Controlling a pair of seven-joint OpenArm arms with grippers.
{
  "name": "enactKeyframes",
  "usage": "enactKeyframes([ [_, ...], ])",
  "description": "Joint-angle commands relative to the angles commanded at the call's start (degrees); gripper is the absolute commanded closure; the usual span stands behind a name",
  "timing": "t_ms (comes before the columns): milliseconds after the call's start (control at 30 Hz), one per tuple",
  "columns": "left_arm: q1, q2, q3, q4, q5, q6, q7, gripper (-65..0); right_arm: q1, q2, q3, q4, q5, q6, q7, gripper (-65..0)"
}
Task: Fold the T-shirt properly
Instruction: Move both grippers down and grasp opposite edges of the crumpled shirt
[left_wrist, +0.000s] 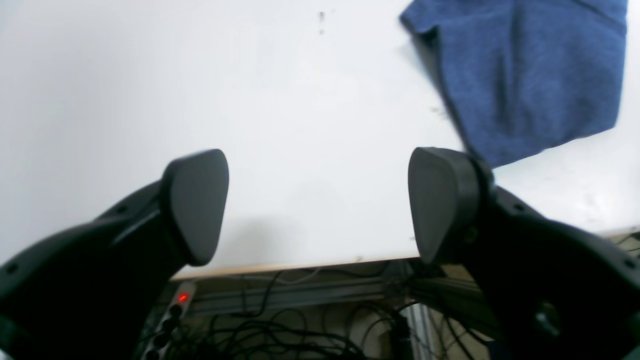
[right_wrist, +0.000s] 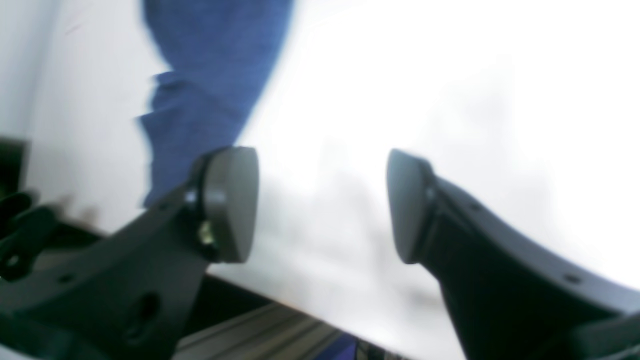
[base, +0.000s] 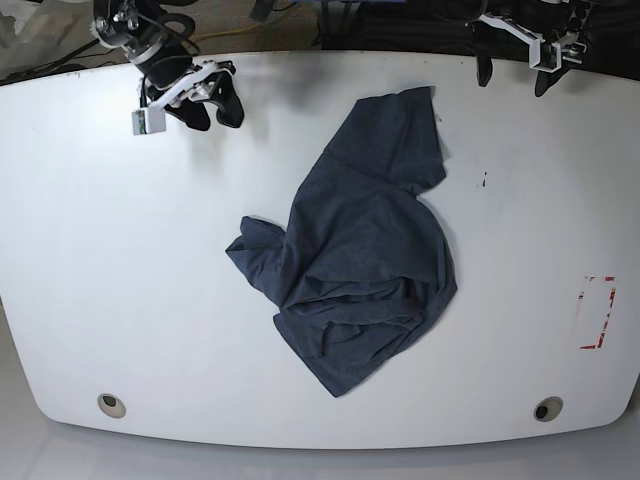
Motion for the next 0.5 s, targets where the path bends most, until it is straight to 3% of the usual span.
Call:
enactKeyframes([
  [133,-1.1,0.2,0.0,0.0,0.0,0.0,0.0,-52.5,6.9,-1.8,-1.1,-1.7,0.1,0.0,-8.4,-45.3],
  [233,-1.1,0.2,-0.1,0.0,0.0,0.0,0.0,-52.5,11.0,-2.4,-3.0,-4.0,-0.1,0.0,-11.6,-49.9],
  [333,-1.1,0.3,-1.1,0.2,0.0,0.0,0.0,-52.5,13.2,-2.4,-5.8,-7.5,-0.1,-0.18,-11.8,-53.3],
  [500,-1.1,0.3,-2.6,0.0,0.0,0.0,0.0,-52.5,17.3,-2.4,-10.6,-15.2,-0.1,-0.35,-11.9,-53.1],
])
